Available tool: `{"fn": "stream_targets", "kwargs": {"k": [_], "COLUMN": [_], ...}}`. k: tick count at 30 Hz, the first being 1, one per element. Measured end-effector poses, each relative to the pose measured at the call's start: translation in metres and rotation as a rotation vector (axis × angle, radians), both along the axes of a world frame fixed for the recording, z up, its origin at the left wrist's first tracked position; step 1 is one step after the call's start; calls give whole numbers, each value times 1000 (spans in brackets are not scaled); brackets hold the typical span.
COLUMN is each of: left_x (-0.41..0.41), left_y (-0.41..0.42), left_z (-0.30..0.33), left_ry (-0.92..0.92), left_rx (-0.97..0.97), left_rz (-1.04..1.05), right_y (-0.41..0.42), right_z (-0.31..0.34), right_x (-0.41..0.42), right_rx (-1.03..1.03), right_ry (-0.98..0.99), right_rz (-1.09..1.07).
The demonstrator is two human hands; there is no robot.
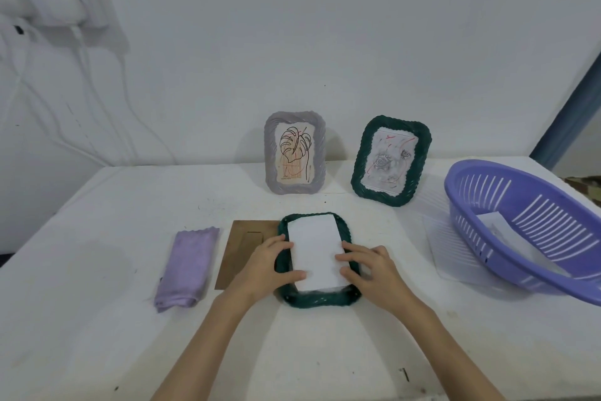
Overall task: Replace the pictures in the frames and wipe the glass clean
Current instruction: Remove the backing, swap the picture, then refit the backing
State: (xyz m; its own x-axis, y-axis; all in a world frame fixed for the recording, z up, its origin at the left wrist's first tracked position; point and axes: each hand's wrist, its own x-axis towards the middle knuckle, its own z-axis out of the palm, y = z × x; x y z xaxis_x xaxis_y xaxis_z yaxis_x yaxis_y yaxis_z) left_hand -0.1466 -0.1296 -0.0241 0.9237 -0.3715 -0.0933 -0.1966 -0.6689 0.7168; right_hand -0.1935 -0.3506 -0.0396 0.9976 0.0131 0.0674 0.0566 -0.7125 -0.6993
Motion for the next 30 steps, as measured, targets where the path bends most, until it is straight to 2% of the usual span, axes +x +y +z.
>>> {"fn": "stream_targets", "kwargs": {"k": [11, 14, 19, 24, 30], "left_x": [6, 8, 12, 16, 13], "left_y": [-1, -3, -1, 8, 11], "left_z": [2, 3, 4, 5, 2], "left_ry": [58, -2, -52, -36, -42], "left_rx": [61, 86, 108, 194, 190], "left_rz": [-34, -28, -31, -66, -76], "right_y": [-1, 1, 1, 3, 3], "right_z": [-4, -2, 1, 3, 2], "right_x": [-7, -4, -3, -4, -6], "right_rx": [101, 43, 99, 26, -4], "right_ry": [-9, -43, -26, 23, 34], "right_rz": [-7, -64, -100, -21, 8]}}
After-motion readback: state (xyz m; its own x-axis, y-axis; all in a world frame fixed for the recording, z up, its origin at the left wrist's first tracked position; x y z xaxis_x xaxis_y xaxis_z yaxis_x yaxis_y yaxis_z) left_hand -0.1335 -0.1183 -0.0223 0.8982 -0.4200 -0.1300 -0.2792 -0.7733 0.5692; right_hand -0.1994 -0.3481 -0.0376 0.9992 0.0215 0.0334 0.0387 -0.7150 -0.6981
